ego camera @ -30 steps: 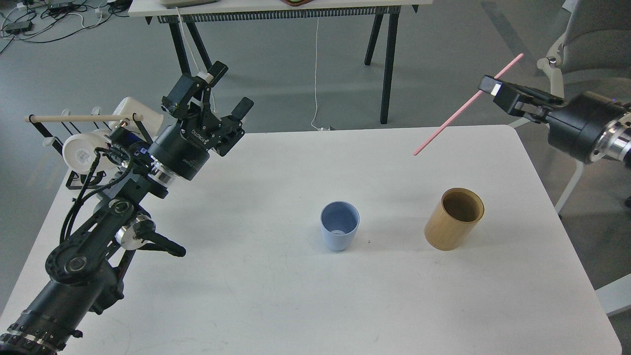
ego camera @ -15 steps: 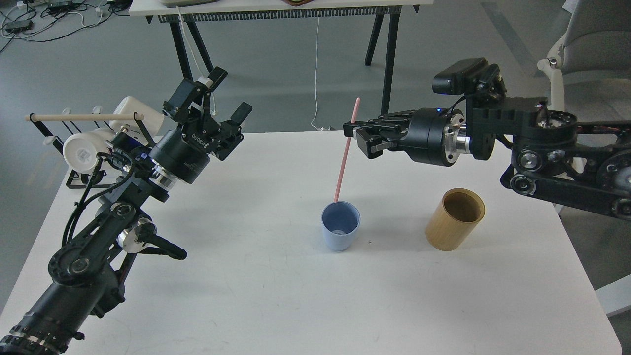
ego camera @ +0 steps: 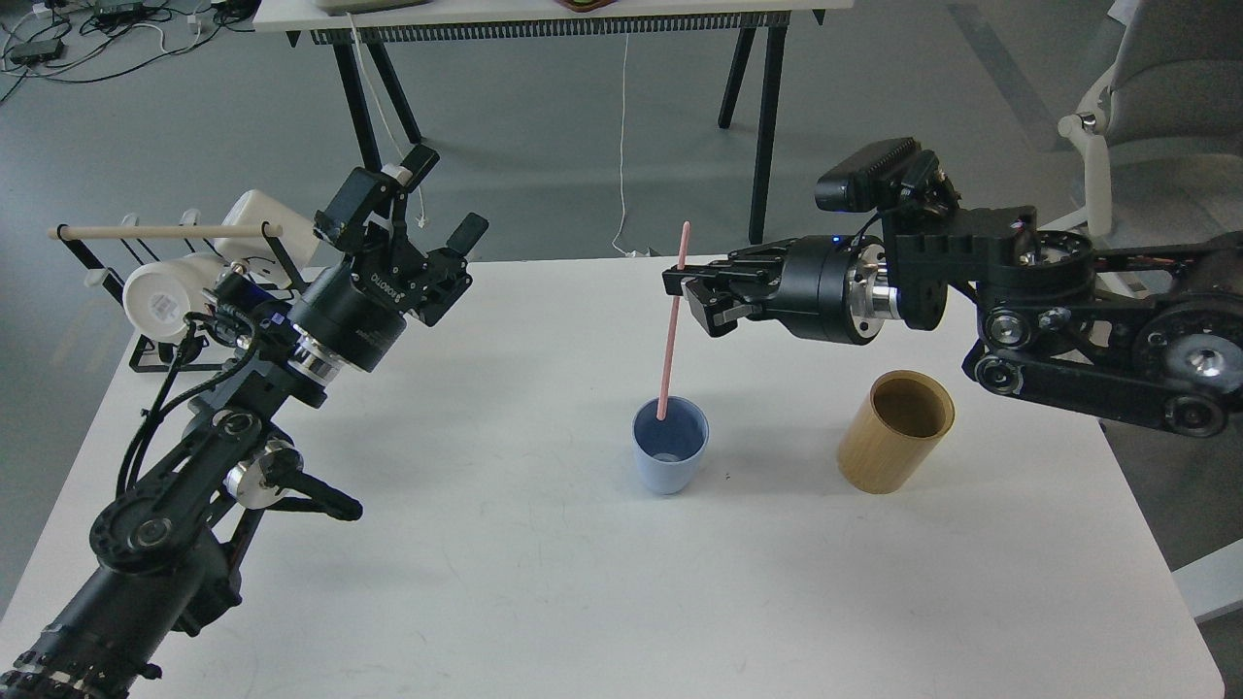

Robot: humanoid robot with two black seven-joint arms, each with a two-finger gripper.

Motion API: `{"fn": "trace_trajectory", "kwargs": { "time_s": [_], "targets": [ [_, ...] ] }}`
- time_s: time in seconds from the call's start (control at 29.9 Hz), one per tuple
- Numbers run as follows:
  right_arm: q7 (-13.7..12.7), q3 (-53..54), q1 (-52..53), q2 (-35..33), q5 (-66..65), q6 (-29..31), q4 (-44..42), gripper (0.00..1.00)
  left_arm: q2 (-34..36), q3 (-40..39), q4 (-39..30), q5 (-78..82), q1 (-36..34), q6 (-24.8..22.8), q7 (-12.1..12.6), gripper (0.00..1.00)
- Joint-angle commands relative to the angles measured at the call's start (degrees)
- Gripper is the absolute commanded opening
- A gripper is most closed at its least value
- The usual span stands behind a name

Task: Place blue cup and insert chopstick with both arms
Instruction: 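Lower the pink stick into the blue cup with the right gripper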

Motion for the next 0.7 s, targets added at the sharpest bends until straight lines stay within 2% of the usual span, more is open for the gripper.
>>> {"fn": "trace_trajectory", "kwargs": {
  "time_s": [0.0,0.3,0.6,0.67],
  "targets": [
    [0.0,-0.5,-0.1,0.1,-0.1,0.0,0.0,0.05,-0.2,0.0,0.0,0.0,-0.2,0.0,0.0,0.99],
    [0.0,-3.7,-0.3,3.2,-0.5,-0.1,-0.1,0.12,-0.2,0.0,0.0,0.0,-0.4,0.0,0.0,0.99],
    [0.0,-3.4,-0.2,3.0,-0.8,-0.5,0.2,0.34,0.0,-0.1,0.0,-0.1,-0.3,0.0,0.0,0.99],
    [0.0,-2.8,-0.2,2.7,-0.4,-0.8,0.5,0.52,-0.1,0.0,0.0,0.0,-0.4,0.0,0.0,0.99]
  ]
}}
